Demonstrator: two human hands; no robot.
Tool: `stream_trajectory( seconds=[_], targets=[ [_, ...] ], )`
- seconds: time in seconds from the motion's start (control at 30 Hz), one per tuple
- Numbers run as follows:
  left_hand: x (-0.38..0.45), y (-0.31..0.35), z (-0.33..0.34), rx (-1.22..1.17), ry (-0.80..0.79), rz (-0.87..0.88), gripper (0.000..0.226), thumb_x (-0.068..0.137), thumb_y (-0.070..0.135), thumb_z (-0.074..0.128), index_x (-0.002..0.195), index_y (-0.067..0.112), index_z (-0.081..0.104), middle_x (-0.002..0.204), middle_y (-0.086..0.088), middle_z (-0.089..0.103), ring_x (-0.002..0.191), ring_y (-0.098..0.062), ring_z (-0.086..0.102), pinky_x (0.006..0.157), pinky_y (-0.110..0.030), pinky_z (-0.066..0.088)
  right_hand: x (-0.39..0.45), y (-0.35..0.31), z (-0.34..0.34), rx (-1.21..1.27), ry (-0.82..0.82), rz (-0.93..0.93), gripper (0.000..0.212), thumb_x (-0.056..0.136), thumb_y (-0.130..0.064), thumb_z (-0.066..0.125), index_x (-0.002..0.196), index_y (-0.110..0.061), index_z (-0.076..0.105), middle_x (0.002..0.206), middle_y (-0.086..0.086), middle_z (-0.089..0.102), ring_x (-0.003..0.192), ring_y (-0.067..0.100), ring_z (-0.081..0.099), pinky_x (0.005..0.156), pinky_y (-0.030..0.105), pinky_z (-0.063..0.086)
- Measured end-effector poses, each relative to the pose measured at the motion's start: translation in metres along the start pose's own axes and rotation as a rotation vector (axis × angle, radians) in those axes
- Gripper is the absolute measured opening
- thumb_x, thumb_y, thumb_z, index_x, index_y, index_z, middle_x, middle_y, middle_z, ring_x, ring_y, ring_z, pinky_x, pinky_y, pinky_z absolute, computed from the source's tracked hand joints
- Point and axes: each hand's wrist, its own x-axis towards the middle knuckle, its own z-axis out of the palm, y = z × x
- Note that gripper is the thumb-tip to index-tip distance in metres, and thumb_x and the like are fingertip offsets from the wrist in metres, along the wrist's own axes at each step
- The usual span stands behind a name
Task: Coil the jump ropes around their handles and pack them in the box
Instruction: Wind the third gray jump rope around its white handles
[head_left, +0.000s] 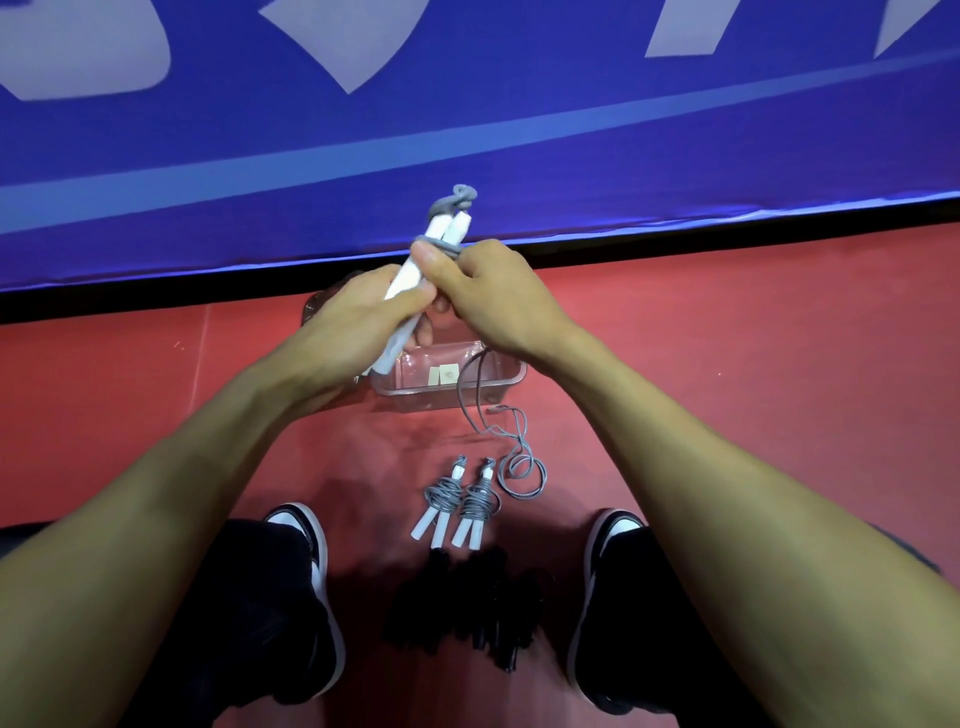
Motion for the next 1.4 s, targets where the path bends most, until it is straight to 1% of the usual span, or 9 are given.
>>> stream_trajectory(
  seconds=[0.13,0.3,0.5,0.73,0.83,0.97,1.13,1.23,1.4],
  targets=[
    [-0.002,0.002,-0.005,-0.164,-0.044,-0.078,0.053,0.097,0.058,0.040,0.093,0.013,0.067,0.071,-0.010,0.055,0.064,-0.022,0.045,0.062,-0.035,0.036,0.002,0.004,0.000,0.020,0.035,0.020,0.058,0.105,-0.042,0.045,0.056,-0.014,0.059,0.040,-0.010,0.047,0.044,0.005,0.045,0.052,0.018,0.034],
    [-0.002,0.002,-0.002,-0.067,0.181,-0.156,0.034,0.105,0.025,0.041,0.091,0.007,0.066,0.084,-0.013,0.062,0.069,-0.018,0.053,0.069,-0.034,0.043,0.003,0.002,0.002,0.044,0.048,0.079,0.064,0.103,-0.047,0.046,0.071,0.006,0.064,0.046,-0.005,0.039,0.042,0.009,0.036,0.049,0.024,0.029],
    [-0.006,-0.002,-0.002,0.065,-0.047,0.013,0.010,0.105,0.018,0.053,0.101,0.014,0.061,0.068,0.018,0.062,0.059,0.005,0.052,0.058,-0.013,0.040,-0.002,0.001,-0.002,0.094,-0.031,0.164,0.055,0.098,-0.062,0.045,0.070,-0.015,0.053,0.052,-0.005,0.045,0.047,0.011,0.040,0.056,0.031,0.036],
    [-0.003,-0.004,-0.008,0.326,0.101,0.002,0.045,0.074,0.059,0.068,0.099,0.023,0.066,0.092,0.002,0.074,0.087,-0.024,0.070,0.082,-0.053,0.056,-0.002,-0.001,0.003,0.050,-0.072,0.064,0.057,0.103,-0.052,0.043,0.066,-0.009,0.053,0.058,0.002,0.044,0.052,0.013,0.037,0.053,0.028,0.033],
    [-0.003,0.001,-0.002,0.330,0.058,0.099,0.015,0.086,0.027,0.068,0.101,0.022,0.069,0.092,0.005,0.075,0.087,-0.013,0.070,0.081,-0.039,0.057,-0.002,0.000,0.005,-0.011,-0.110,-0.016,0.058,0.103,-0.049,0.045,0.075,-0.002,0.064,0.062,0.006,0.052,0.056,0.013,0.043,0.054,0.027,0.035],
    [-0.009,0.007,0.003,0.336,-0.042,0.157,0.011,0.090,0.001,0.063,0.084,0.008,0.069,0.068,-0.003,0.073,0.065,-0.005,0.067,0.059,-0.020,0.050,-0.004,0.004,0.003,-0.070,-0.111,-0.051,0.047,0.099,-0.053,0.052,0.083,-0.013,0.071,0.067,0.001,0.066,0.062,0.011,0.057,0.055,0.022,0.042],
    [-0.007,0.001,0.006,0.168,0.047,0.124,0.014,0.092,0.011,0.071,0.102,0.016,0.064,0.081,0.000,0.073,0.068,-0.009,0.068,0.059,-0.026,0.054,-0.002,0.006,0.004,-0.124,-0.097,0.018,0.065,0.098,-0.063,0.041,0.081,-0.008,0.071,0.063,0.008,0.066,0.064,0.018,0.062,0.065,0.036,0.054],
    [-0.004,-0.004,0.007,0.212,0.077,0.168,0.014,0.093,0.016,0.070,0.092,0.030,0.066,0.081,0.000,0.073,0.070,-0.013,0.067,0.068,-0.037,0.054,-0.002,0.006,0.004,-0.111,-0.076,0.088,0.073,0.097,-0.068,0.039,0.073,-0.004,0.067,0.059,0.008,0.062,0.066,0.023,0.062,0.069,0.040,0.054],
    [-0.001,-0.010,0.000,0.227,0.060,0.152,0.021,0.091,0.025,0.071,0.108,0.033,0.062,0.099,0.012,0.071,0.090,-0.012,0.067,0.080,-0.033,0.053,0.000,0.003,0.003,-0.147,-0.054,0.072,0.061,0.101,-0.056,0.045,0.059,-0.012,0.051,0.054,0.000,0.050,0.061,0.018,0.047,0.055,0.031,0.033]
  ],
)
